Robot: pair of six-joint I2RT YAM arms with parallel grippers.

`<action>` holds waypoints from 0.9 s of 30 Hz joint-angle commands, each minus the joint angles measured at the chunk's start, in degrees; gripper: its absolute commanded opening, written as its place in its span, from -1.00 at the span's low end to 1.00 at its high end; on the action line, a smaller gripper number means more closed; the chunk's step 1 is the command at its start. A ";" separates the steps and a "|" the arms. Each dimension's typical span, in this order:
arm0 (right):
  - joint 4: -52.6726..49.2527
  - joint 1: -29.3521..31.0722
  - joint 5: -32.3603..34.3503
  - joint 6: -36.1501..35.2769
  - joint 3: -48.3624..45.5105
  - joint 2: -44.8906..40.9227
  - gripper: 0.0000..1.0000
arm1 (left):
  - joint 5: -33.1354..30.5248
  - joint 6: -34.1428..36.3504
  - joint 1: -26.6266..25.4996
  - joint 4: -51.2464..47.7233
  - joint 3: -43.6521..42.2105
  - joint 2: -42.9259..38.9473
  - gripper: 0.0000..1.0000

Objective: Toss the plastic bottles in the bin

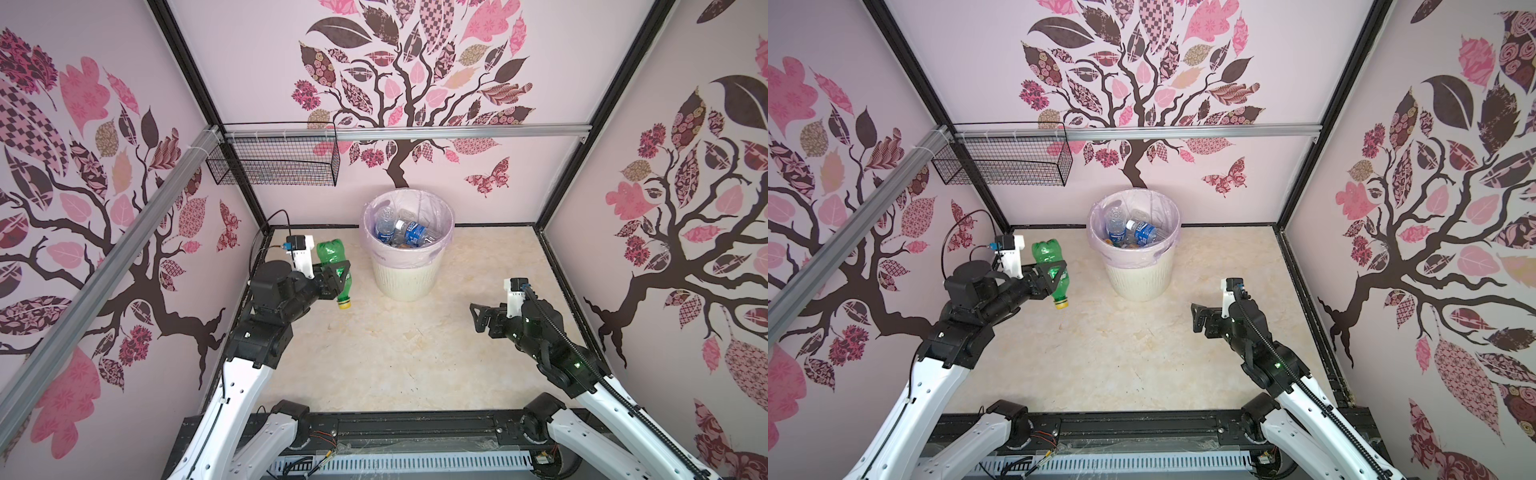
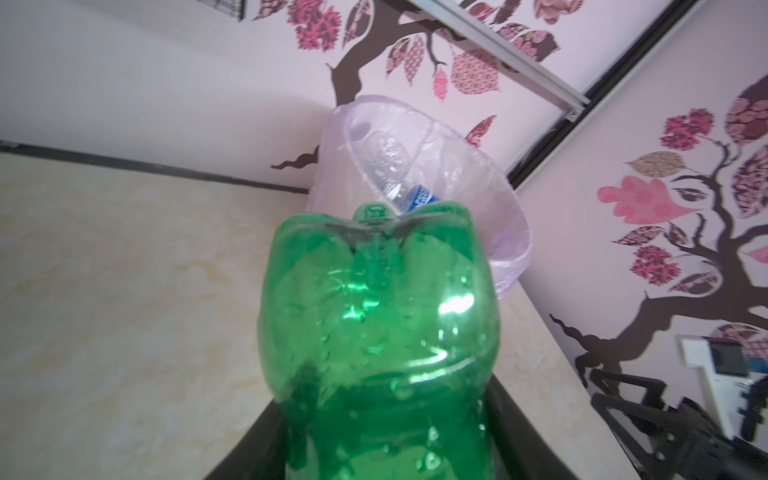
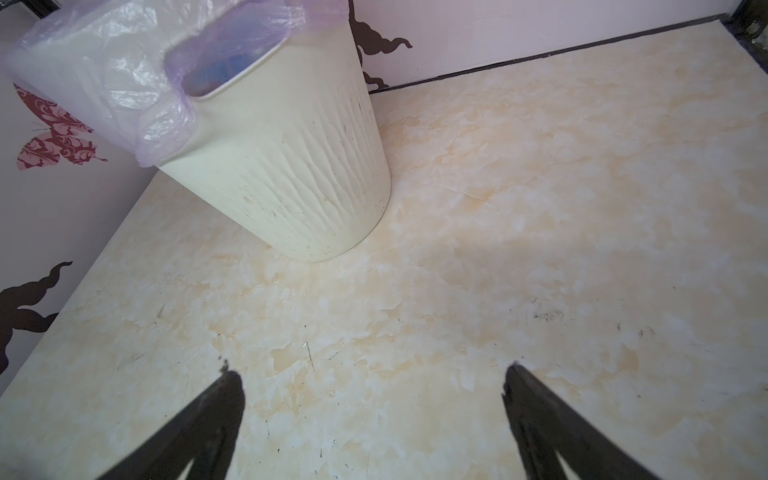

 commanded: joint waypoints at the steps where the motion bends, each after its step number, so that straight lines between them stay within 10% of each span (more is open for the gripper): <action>1: -0.30 -0.08 0.64 0.74 0.27 -0.83 0.99 | 10.46 0.73 -0.37 6.32 10.88 9.87 -0.01; 12: -1.35 -0.08 0.50 2.37 0.74 -1.84 0.99 | 4.28 7.71 -8.85 -16.46 65.70 53.07 0.70; 22: 8.13 -0.16 6.31 -4.18 1.40 2.22 0.99 | -3.58 4.72 0.67 5.83 13.20 18.50 0.95; 27: 17.06 -1.21 16.15 -11.71 1.02 8.32 0.99 | -20.71 14.40 1.90 8.26 -7.46 7.33 0.95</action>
